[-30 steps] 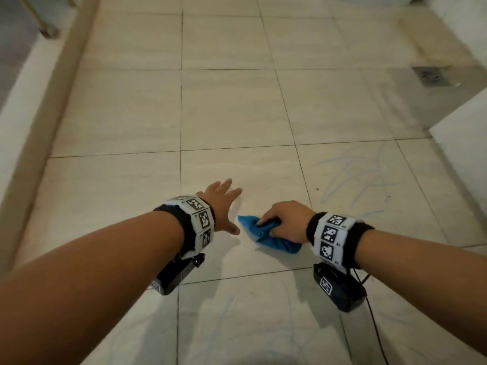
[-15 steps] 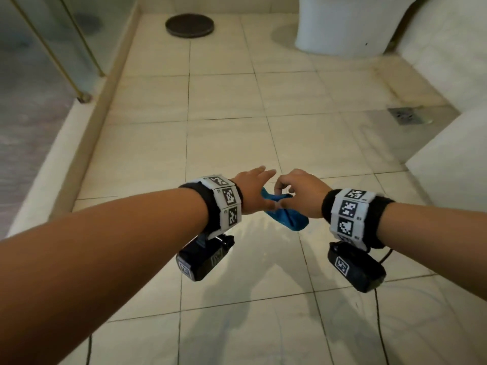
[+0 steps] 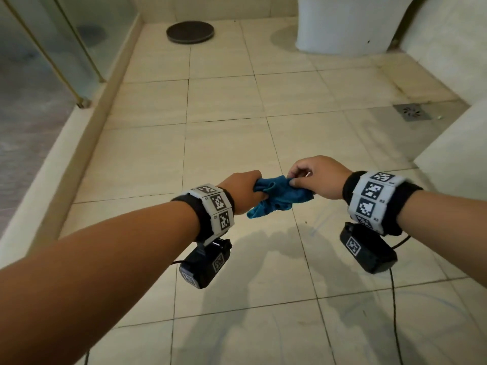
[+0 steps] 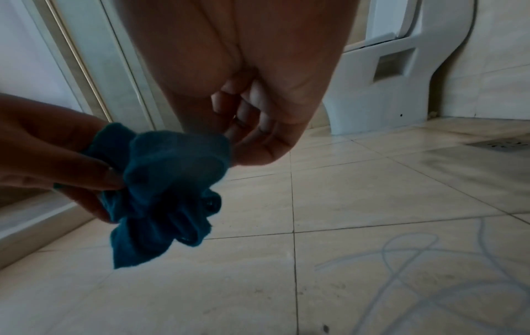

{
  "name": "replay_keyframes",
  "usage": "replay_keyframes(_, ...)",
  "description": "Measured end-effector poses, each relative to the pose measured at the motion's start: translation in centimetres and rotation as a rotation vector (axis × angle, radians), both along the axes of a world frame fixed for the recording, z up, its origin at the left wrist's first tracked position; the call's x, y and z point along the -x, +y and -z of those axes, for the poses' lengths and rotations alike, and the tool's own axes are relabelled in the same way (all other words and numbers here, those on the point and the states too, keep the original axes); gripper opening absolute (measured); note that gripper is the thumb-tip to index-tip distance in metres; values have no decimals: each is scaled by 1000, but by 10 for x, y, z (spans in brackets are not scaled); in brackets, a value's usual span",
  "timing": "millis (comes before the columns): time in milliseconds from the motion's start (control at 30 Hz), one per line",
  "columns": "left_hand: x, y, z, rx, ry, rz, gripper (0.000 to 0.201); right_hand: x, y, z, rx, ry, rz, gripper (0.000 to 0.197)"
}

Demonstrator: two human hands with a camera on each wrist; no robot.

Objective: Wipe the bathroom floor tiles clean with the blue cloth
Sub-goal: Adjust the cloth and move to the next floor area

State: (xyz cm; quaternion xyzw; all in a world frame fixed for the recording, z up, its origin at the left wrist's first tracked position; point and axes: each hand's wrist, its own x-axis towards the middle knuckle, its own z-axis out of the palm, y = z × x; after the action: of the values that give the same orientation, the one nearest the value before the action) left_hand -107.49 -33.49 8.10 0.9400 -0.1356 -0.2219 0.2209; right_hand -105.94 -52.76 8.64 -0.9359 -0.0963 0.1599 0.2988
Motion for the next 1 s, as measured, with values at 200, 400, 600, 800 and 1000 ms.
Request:
replay_keyframes(200, 3, -8, 7, 57, 45, -25, 14, 16, -9, 0, -117, 272, -111, 10)
replay_keyframes(400, 6, -16, 0, 212, 19, 42, 19, 26, -19, 9, -305, 389, 185, 27)
replay_keyframes(600, 8, -19, -4, 301, 92, 145, 38, 27, -16, 16, -549, 367, 291, 29)
replay_keyframes(800, 16, -27, 11, 386, 119, 11, 37, 21, -16, 18, -588, 307, 339, 31)
replay_keyframes(1000, 10, -37, 20, 412, 108, -91, 44, 23, -16, 19, -621, 411, 310, 24)
